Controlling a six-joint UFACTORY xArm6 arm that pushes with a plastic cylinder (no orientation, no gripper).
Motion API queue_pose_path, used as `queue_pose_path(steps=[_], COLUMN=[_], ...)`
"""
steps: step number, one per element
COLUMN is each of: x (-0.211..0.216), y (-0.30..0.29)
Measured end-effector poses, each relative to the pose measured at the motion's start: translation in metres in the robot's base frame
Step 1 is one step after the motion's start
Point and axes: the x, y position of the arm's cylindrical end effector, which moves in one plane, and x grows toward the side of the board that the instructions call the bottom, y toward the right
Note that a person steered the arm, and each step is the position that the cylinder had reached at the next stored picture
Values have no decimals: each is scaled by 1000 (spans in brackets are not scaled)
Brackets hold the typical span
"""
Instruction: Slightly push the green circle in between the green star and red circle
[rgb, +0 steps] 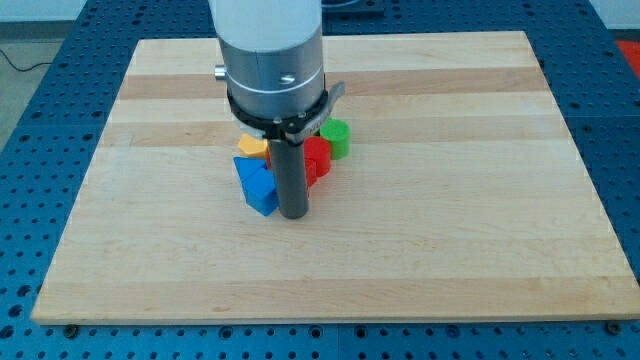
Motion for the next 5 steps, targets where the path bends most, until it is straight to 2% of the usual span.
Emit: queue_pose_path(steps=[2,3,4,5], x=[1,-2,-47,-94], y=[0,51,125,136])
